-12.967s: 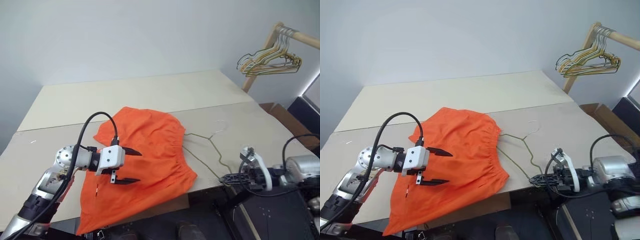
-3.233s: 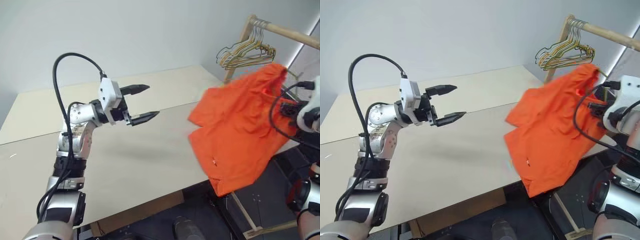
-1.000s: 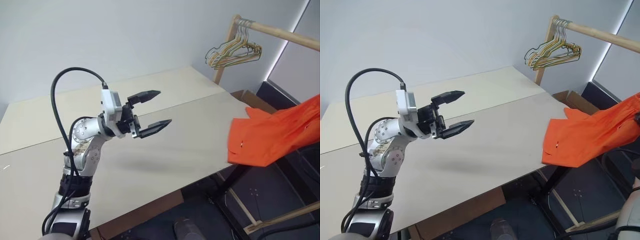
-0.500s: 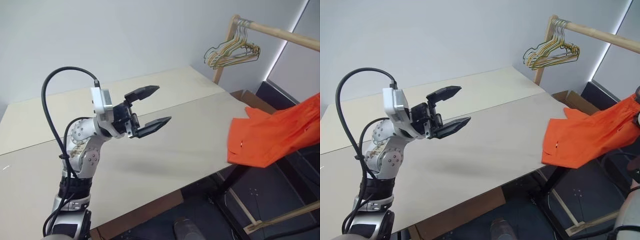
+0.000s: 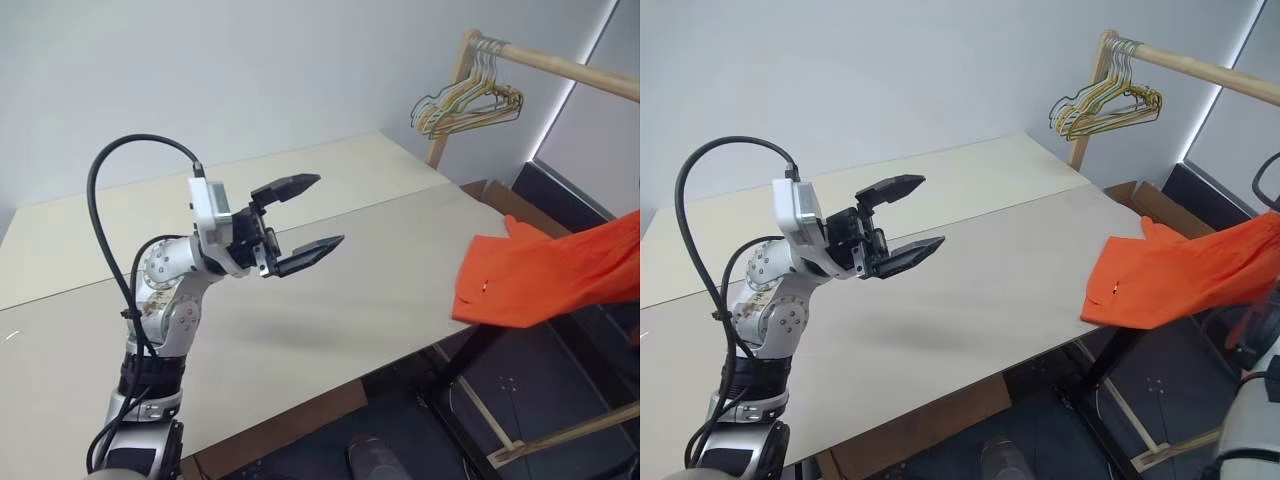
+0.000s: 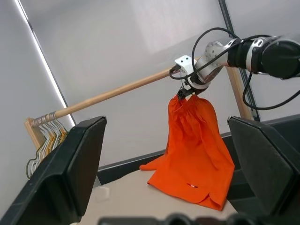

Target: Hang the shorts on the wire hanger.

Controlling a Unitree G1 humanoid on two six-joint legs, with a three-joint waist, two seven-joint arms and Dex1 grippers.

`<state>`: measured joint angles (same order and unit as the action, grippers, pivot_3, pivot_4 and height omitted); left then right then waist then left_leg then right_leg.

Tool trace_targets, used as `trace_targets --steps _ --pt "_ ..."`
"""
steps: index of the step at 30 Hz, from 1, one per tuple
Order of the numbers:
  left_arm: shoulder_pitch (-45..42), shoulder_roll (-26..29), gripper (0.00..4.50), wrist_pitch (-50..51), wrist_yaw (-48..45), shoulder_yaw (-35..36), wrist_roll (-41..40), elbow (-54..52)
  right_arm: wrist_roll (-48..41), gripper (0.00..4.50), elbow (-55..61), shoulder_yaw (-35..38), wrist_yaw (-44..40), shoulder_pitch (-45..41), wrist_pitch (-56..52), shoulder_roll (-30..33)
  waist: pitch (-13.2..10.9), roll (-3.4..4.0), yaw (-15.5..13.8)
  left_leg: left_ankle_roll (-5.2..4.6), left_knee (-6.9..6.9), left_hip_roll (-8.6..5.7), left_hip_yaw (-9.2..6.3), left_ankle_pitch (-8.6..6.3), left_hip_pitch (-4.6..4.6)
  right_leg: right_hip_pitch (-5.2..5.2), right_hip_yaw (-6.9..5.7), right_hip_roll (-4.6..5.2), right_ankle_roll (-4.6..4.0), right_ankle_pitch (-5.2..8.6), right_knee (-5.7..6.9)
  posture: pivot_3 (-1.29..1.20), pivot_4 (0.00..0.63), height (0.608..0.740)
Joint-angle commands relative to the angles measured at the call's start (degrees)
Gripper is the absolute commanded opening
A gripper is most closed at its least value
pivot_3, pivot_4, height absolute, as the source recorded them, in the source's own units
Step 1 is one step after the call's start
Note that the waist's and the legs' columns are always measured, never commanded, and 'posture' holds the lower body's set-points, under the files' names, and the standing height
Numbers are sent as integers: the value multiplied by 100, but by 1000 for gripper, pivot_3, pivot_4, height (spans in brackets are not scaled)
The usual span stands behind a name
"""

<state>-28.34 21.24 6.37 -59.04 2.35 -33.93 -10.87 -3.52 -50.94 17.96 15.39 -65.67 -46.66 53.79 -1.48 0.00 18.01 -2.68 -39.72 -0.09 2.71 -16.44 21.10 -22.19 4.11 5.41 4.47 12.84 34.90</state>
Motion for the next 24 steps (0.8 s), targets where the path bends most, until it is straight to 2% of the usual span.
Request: trace_targets --steps 1,5,12,18,21,24 --pt "-70 -8 4500 -72 30 100 -116 -39 515 4456 1218 -348 369 370 120 -111 1 2 -8 0 -1 0 0 0 -1 -2 1 1 1 -1 1 -260 0 740" --pt "-57 44 4500 -112 85 141 -5 44 1343 4456 2021 -1185 413 1106 1124 -184 1 2 -13 0 -5 -2 -1 0 0 -5 1 4 7 -2 2 -247 0 740" --pt "73 656 4500 354 323 390 115 182 1610 4456 2505 -1526 17 1476 2319 -650 1 2 17 0 -5 0 -2 0 -6 -4 5 1 12 -5 7 -200 0 740" --pt "603 1147 4500 756 643 759 88 -138 1548 4456 2919 -1837 -936 1768 2679 -1143 -1 -7 -104 0 -6 0 -10 0 -4 -4 -1 3 13 -6 6 -137 0 740" --pt "1015 1290 4500 792 753 901 145 -404 1483 4456 3168 -1945 -1475 1951 2882 -1289 -3 -9 -284 -1 -4 1 -13 0 -4 -8 -3 5 12 -6 9 -75 0 740" --pt "1531 1352 4500 781 934 1065 237 -663 1045 4456 3452 -1958 -2424 2134 2968 -1465 -4 -10 -523 0 -4 4 -14 0 -6 -11 -4 2 8 -9 12 -32 0 740"
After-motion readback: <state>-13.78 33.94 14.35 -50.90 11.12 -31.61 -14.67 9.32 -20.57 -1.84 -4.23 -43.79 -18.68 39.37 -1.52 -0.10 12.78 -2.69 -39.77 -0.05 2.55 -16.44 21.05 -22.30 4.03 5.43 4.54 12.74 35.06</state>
